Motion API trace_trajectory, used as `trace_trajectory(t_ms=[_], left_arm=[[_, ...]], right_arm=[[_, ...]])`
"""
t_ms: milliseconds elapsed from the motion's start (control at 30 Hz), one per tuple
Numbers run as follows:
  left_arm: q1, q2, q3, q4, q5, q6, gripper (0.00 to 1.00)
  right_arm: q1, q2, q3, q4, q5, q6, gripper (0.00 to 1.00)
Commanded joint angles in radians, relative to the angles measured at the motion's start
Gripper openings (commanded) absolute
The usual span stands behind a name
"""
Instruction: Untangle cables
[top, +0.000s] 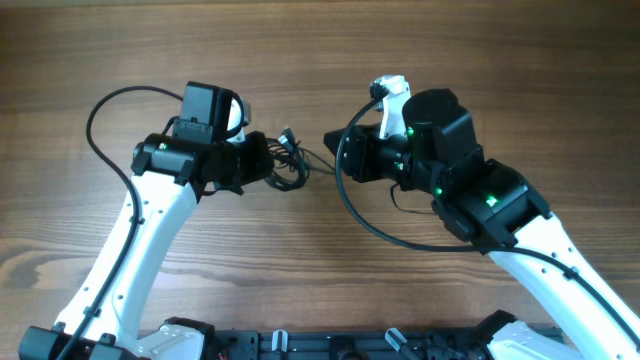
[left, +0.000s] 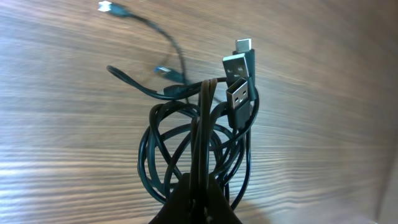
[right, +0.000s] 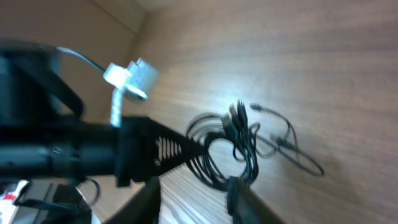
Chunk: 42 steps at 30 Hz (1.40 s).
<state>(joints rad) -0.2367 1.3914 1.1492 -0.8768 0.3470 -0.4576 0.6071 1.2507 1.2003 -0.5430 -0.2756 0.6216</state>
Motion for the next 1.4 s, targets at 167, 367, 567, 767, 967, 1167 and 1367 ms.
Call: trace_trajectory(t_ms=[167, 367, 567, 767, 967, 1167, 1367], left_arm=[[-0.004, 0.006, 0.008, 0.064, 0.294, 0.111, 0.04], [-0.004, 0.006, 0.008, 0.056, 0.284, 0.111, 0.04], [-0.003, 0.006, 0.008, 0.048, 0.097, 0.032, 0.04], [-0.003, 0.006, 0.008, 0.056, 0.079, -0.106, 0.04], [-0.003, 0.006, 0.008, 0.191, 0.454, -0.013, 0.04], [-0.003, 0.006, 0.008, 0.169, 0.483, -0.013, 0.04], [-0.003, 0.006, 0.008, 0.162, 0.484, -0.013, 0.04]], right_arm=[[-0.002, 0.154, 0.002, -0.066, 0.008, 0.035, 0.68], [-0.002, 0.257, 0.002, -0.061, -0.017, 0.088, 0.66], [-0.002, 0.309, 0.002, -0.064, -0.017, 0.085, 0.65], [-0.002, 0.311, 0.002, -0.064, -0.072, 0.032, 0.65], [-0.002, 0.313, 0.002, -0.073, -0.048, 0.029, 0.66], [-0.002, 0.315, 0.002, -0.079, -0.001, -0.039, 0.62], [-0.002, 0.315, 0.002, -0.084, 0.065, -0.047, 0.04]])
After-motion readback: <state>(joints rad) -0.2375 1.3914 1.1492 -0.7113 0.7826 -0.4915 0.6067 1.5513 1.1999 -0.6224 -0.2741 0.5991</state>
